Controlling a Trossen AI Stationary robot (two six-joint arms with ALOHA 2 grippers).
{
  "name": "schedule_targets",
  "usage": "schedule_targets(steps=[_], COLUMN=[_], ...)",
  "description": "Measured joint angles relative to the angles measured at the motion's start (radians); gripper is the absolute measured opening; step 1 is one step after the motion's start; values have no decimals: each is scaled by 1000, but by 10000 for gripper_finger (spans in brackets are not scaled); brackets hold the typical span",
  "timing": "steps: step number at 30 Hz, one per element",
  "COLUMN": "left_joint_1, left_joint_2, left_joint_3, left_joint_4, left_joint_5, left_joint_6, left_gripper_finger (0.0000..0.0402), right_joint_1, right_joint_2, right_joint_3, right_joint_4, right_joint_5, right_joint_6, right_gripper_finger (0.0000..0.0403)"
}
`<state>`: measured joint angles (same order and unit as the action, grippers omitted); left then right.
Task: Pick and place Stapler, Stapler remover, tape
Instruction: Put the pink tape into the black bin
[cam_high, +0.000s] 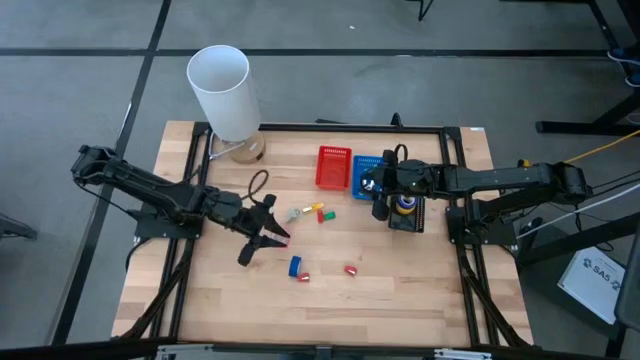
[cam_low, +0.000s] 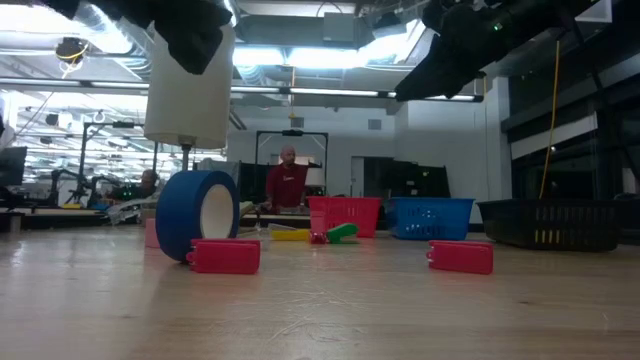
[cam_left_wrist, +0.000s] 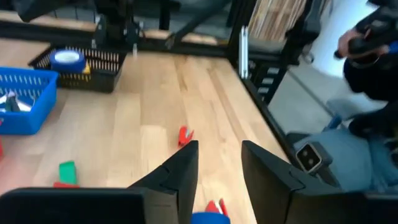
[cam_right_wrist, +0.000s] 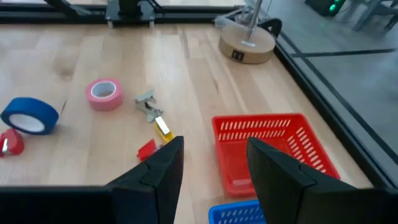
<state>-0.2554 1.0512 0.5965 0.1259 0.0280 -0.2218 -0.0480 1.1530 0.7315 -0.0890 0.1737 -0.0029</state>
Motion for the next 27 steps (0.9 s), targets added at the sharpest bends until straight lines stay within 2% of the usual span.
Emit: schedule_targets(steps=[9,19,27], left_joint_1=[-40,-5,40], left_joint_2=[109,145,190], left_joint_3=[115,119,119], left_joint_4=[-184,-294,-362], left_joint_5=[-76,-90,-96], left_joint_6=[-10,-68,-38], left_gripper_finger=[139,139,139], right_joint_1=[0,0,0], right_joint_2=[0,0,0], right_joint_3=[0,0,0], right_joint_4=[-14,-73,-98], right_joint_5=[-2,-2,-2], right_joint_6=[1,-3,-1], right_gripper_finger=[177,177,177])
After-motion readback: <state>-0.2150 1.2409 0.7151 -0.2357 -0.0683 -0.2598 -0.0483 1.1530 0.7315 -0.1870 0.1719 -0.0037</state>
